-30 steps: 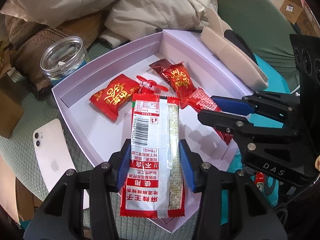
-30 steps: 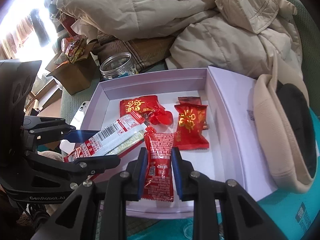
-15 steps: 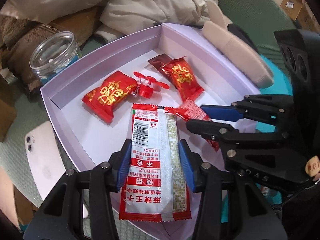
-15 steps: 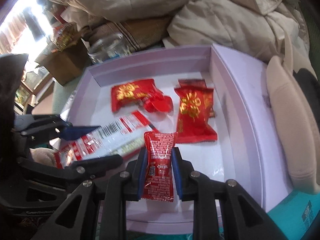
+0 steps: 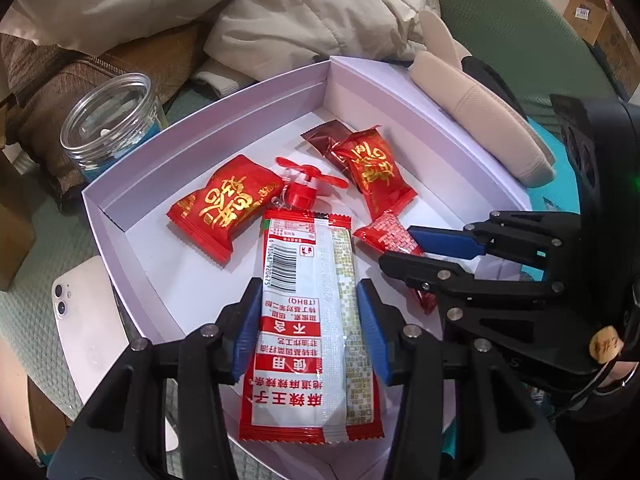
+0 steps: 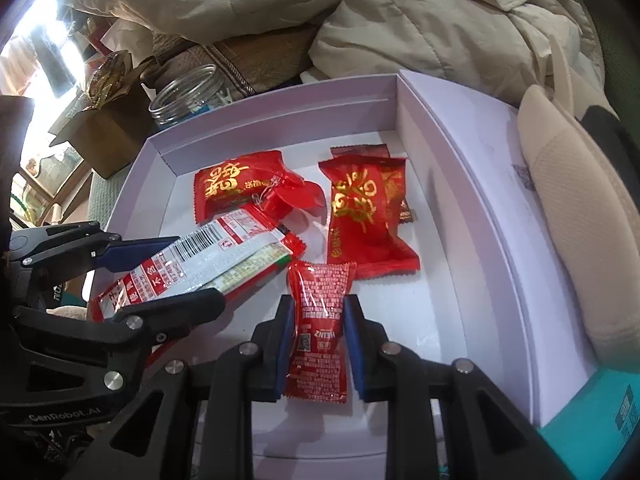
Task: Organize objects
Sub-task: 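Lower the sachet and ketchup packet into the box and open both tools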
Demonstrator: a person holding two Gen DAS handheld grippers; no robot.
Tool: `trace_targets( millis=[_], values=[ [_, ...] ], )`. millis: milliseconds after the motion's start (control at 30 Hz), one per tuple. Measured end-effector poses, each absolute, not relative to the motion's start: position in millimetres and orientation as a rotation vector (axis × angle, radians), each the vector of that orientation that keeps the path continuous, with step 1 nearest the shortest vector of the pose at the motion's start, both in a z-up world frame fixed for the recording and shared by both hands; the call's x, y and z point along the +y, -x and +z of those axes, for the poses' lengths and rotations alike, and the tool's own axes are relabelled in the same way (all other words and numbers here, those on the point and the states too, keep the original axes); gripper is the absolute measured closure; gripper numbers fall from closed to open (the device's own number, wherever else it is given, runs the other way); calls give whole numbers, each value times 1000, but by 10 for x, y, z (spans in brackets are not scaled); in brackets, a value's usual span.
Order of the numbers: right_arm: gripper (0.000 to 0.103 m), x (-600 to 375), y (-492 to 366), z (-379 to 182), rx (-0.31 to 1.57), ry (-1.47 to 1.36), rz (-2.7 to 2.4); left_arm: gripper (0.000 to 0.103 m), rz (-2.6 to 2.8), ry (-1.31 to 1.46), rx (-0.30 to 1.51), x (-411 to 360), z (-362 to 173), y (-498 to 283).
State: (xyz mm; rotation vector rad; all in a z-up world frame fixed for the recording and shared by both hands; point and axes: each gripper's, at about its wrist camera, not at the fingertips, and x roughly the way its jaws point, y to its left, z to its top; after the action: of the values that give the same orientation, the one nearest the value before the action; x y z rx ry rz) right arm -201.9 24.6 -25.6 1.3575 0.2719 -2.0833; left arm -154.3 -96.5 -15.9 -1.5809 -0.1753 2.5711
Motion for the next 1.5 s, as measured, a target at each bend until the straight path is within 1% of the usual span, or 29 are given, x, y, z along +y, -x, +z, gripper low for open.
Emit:
trace_targets(
  millis=[267,433,600,733,1000,1233,1367,1500],
  values=[
    [78,283,2056,-222,278,-1350,-2102,58,2582,1571,-214,-1006,-179,1566],
    [78,282,2057,-161,281,-1327,-2120,58,2579,1541,-209,-993,-143,1586],
    [78,308,2097,-141,277,-1326,-2143,58,2565,1514,-142,-916,-114,1679],
    [78,314,2121,-138,279,-1322,-2149,58,2533,1547,-230,-1009,-211,1734],
    [78,248,2166,-175,312,-1334,-2140,58,2541,1551,-217,-1008,-242,1702],
    [78,290,2216,-23,330,-1304,-2166,58,2489,1551,-281,-991,-231,1790],
    [78,297,2270,-27,336,-1316,-2166,58,2490,1581,-235,-969,-224,1804],
    [76,281,2296,-65,324,-1337,-2155,58,2553,1553,-219,-1018,-130,1736]
  ],
)
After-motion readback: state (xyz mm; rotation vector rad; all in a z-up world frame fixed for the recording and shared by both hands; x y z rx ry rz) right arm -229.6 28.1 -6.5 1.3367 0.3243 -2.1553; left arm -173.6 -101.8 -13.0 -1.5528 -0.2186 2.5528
